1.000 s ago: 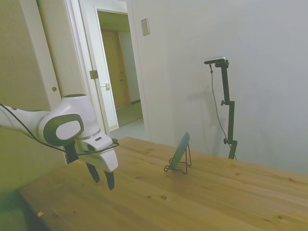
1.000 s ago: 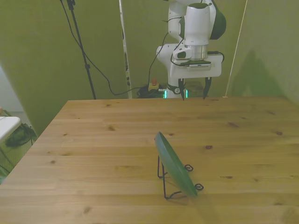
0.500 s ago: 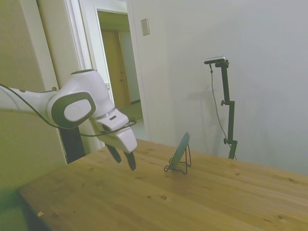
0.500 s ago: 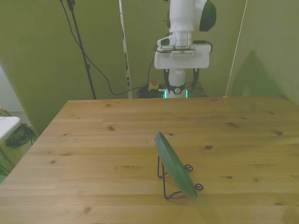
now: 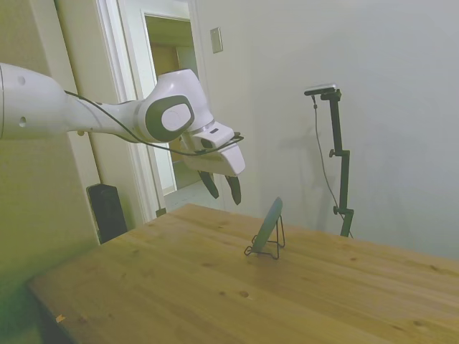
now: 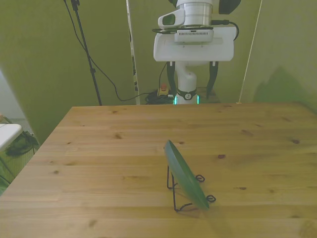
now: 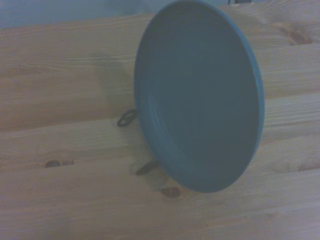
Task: Unload the plate
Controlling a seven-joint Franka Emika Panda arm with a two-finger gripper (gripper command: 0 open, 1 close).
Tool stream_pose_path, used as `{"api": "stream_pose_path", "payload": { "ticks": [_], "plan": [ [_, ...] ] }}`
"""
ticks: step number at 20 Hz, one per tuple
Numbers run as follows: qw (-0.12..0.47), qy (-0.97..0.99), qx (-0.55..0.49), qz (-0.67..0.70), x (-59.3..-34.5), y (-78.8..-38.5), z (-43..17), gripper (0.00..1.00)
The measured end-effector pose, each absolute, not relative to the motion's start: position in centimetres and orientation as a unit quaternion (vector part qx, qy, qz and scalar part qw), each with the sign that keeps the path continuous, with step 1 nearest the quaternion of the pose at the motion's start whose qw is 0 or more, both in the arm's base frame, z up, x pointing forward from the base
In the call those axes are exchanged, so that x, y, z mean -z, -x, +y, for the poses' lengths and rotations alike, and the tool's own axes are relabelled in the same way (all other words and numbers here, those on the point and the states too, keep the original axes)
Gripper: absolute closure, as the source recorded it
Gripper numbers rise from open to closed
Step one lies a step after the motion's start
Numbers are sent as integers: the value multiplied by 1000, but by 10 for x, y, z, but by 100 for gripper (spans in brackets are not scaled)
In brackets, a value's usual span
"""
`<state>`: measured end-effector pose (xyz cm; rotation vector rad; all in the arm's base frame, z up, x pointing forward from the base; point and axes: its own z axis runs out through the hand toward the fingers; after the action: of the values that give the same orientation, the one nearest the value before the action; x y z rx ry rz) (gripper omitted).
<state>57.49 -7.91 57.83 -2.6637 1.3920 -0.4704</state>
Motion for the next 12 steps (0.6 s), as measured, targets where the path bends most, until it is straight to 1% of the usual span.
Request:
{"api": "stream_pose_path", "payload": {
  "ticks": [2, 6, 8, 12],
  "plan": [
    [46, 877, 154, 453, -578, -575, -75, 0],
    [1, 880, 135, 455, -561, -579, -59, 0],
    [-17, 878, 138, 459, -565, -590, -56, 0],
    [-40, 875, 148, 459, -581, -620, -55, 0]
  ]
}}
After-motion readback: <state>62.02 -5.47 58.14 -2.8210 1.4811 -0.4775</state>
